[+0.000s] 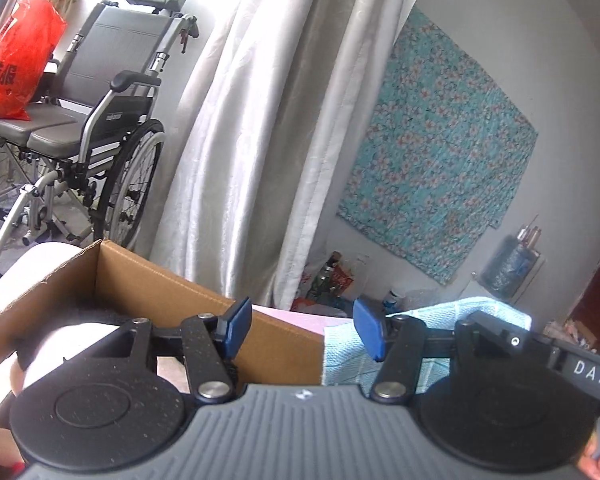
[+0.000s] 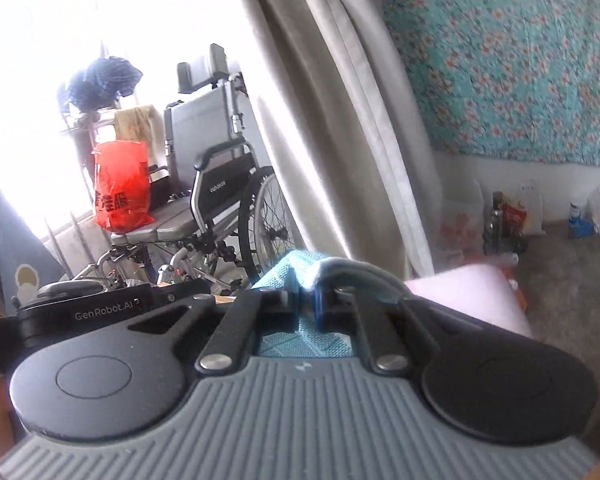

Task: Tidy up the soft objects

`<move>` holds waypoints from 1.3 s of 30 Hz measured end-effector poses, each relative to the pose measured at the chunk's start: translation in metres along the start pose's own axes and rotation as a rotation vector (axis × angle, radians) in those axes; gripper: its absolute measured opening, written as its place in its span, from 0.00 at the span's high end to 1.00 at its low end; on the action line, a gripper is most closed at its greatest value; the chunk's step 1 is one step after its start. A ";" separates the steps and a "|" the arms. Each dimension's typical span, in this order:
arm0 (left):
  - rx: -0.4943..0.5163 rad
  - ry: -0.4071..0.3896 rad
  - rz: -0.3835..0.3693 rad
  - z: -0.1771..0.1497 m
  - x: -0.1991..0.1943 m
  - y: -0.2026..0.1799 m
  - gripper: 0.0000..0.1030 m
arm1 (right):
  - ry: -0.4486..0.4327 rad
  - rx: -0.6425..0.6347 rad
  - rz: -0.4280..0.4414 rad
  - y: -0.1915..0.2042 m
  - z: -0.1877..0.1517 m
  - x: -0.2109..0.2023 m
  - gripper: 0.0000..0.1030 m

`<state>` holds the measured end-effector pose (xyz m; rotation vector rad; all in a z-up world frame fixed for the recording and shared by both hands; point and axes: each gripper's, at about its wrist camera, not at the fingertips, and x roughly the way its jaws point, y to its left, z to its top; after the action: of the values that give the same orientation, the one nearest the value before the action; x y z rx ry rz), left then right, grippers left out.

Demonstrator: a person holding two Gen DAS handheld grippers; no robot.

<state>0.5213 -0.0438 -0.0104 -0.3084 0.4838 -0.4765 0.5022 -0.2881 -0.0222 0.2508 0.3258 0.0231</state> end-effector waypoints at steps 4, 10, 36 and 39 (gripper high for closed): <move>-0.033 -0.010 -0.091 0.013 -0.019 -0.009 0.38 | -0.019 -0.005 0.041 0.001 0.024 -0.038 0.95; -0.128 0.069 -0.273 0.030 -0.025 -0.022 0.41 | -0.088 0.047 0.139 -0.005 0.052 -0.091 0.95; -0.446 0.111 -0.368 -0.001 -0.114 0.019 0.97 | 0.056 0.216 0.306 0.018 0.045 -0.188 0.94; -0.409 0.175 -0.319 0.003 -0.113 0.018 0.97 | 0.115 0.326 0.299 0.013 0.022 -0.180 0.94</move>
<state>0.4412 0.0293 0.0271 -0.7487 0.7080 -0.7179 0.3389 -0.2919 0.0575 0.6215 0.4043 0.2819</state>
